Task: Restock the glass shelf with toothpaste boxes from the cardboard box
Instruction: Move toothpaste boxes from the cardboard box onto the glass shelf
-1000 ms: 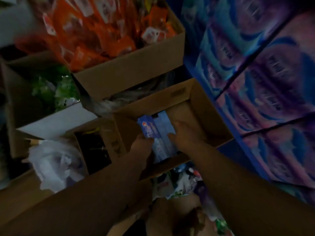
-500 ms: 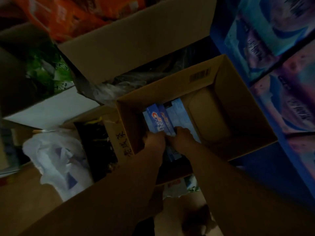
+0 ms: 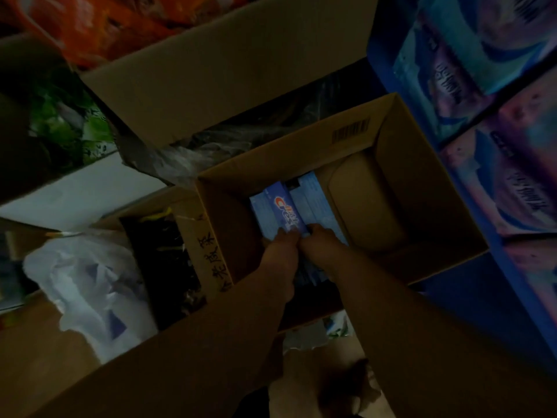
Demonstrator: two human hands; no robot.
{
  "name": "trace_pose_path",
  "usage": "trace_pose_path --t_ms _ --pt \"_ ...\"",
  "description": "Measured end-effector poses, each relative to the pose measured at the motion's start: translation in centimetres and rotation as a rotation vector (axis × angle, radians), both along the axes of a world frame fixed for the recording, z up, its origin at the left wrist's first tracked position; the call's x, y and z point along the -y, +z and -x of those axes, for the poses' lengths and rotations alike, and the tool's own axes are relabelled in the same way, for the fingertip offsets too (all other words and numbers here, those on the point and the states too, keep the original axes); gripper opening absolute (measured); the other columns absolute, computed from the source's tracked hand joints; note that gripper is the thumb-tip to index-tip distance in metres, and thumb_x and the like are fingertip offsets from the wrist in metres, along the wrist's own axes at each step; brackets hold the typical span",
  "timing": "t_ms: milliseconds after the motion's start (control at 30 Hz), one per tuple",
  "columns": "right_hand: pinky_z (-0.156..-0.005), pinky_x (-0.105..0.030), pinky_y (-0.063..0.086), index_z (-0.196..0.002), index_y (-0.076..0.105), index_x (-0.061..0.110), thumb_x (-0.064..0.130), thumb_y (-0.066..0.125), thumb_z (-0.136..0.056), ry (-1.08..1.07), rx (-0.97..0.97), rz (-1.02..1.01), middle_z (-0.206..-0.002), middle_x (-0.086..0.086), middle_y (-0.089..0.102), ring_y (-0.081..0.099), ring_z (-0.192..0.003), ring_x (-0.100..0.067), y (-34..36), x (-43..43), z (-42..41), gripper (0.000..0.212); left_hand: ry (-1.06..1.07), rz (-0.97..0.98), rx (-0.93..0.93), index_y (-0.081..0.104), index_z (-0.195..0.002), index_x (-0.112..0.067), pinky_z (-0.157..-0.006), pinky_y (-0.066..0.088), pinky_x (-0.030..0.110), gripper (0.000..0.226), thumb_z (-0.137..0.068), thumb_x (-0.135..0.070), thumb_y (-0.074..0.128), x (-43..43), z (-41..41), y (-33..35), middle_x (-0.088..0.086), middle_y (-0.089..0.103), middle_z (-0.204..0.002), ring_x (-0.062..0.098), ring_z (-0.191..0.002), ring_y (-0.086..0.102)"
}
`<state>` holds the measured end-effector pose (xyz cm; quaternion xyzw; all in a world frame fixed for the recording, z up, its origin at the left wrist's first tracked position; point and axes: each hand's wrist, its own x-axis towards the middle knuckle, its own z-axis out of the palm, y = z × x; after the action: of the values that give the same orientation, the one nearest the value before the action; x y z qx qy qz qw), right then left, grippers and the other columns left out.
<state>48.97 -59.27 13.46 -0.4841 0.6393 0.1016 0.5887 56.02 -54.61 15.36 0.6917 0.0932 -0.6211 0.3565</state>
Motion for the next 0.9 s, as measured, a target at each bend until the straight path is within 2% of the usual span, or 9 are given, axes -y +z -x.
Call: trace_pose_path --t_ms 167,300,400,500,567,633,700,800,900 --pt "-0.087 -0.038 0.052 -0.140 0.037 0.011 0.053 0.062 -0.082 -0.108 0.028 -0.089 -0.126 -0.012 0.055 0.058 -0.099 -0.024 -0.3 0.4 0.3 0.076 -0.030 0.019 -0.066 0.048 -0.136 -0.008 -0.096 0.045 0.041 0.043 -0.101 -0.033 0.041 0.4 -0.1 0.2 0.016 0.054 -0.136 0.033 -0.123 0.053" --pt "-0.083 -0.033 0.051 -0.138 0.035 0.011 0.042 0.068 -0.080 -0.152 -0.035 -0.015 -0.130 -0.014 0.050 0.055 -0.099 -0.023 -0.4 0.3 0.5 0.074 0.006 -0.017 -0.047 0.034 -0.145 -0.020 -0.082 0.044 0.037 0.049 -0.098 -0.027 0.046 0.4 -0.4 -1.0 0.013 0.051 -0.133 0.028 -0.104 0.055" --pt "-0.085 -0.033 0.051 -0.135 0.037 0.007 0.029 0.070 -0.083 -0.185 -0.010 -0.018 -0.127 -0.014 0.055 0.057 -0.099 -0.022 -0.5 -0.1 0.6 0.066 -0.002 -0.036 -0.024 0.042 -0.140 -0.019 -0.073 0.047 0.033 0.051 -0.093 -0.032 0.055 0.0 -0.4 -2.2 0.013 0.058 -0.126 0.026 -0.094 0.059" --pt "-0.076 -0.030 0.052 -0.130 0.041 0.007 0.020 0.069 -0.084 -0.155 0.020 0.017 -0.118 -0.010 0.058 0.058 -0.085 -0.016 -0.3 -0.4 0.6 0.056 -0.011 -0.009 -0.014 0.043 -0.140 -0.022 -0.075 0.054 0.037 0.051 -0.092 -0.035 0.054 -0.1 0.1 -2.6 0.012 0.062 -0.121 0.029 -0.100 0.064" --pt "-0.081 -0.034 0.054 -0.131 0.040 0.006 0.020 0.072 -0.082 -0.152 0.002 0.004 -0.121 -0.012 0.058 0.061 -0.096 -0.021 -0.3 -0.4 0.5 0.060 -0.022 0.005 0.025 0.037 -0.142 -0.023 -0.081 0.054 0.040 0.058 -0.090 -0.041 0.053 -0.1 0.5 -2.0 0.012 0.058 -0.130 0.030 -0.109 0.061" --pt "-0.089 -0.038 0.053 -0.133 0.041 0.003 0.020 0.072 -0.082 -0.154 0.008 -0.045 -0.124 -0.015 0.059 0.061 -0.105 -0.027 -0.5 -0.3 0.4 0.062 -0.059 0.021 0.053 0.031 -0.145 -0.032 -0.101 0.044 0.048 0.078 -0.075 -0.060 0.053 -0.3 0.7 -4.2 0.006 0.042 -0.148 0.028 -0.131 0.046" --pt "-0.094 -0.040 0.051 -0.136 0.042 0.000 0.022 0.069 -0.085 -0.095 0.005 -0.110 -0.125 -0.016 0.059 0.060 -0.108 -0.028 -0.2 -0.2 0.5 0.062 -0.063 0.044 0.063 0.030 -0.146 -0.037 -0.111 0.034 0.050 0.092 -0.062 -0.067 0.054 -0.5 0.8 -5.0 0.001 0.033 -0.154 0.027 -0.139 0.036" --pt "-0.094 -0.036 0.049 -0.138 0.037 0.000 0.030 0.071 -0.083 -0.033 -0.022 -0.160 -0.130 -0.016 0.055 0.057 -0.112 -0.028 -0.3 -0.3 0.8 0.072 -0.008 0.023 0.014 0.043 -0.141 -0.017 -0.104 0.043 0.046 0.060 -0.088 -0.045 0.055 0.1 0.6 -1.0 0.010 0.048 -0.142 0.032 -0.128 0.048" --pt "-0.092 -0.039 0.050 -0.142 0.029 0.005 0.029 0.076 -0.078 -0.098 0.004 -0.154 -0.131 -0.015 0.052 0.056 -0.109 -0.026 -0.5 -0.8 0.6 0.083 -0.011 0.009 0.007 0.049 -0.134 -0.015 -0.096 0.049 0.044 0.037 -0.098 -0.026 0.046 0.1 0.3 -0.5 0.014 0.056 -0.130 0.034 -0.118 0.055"
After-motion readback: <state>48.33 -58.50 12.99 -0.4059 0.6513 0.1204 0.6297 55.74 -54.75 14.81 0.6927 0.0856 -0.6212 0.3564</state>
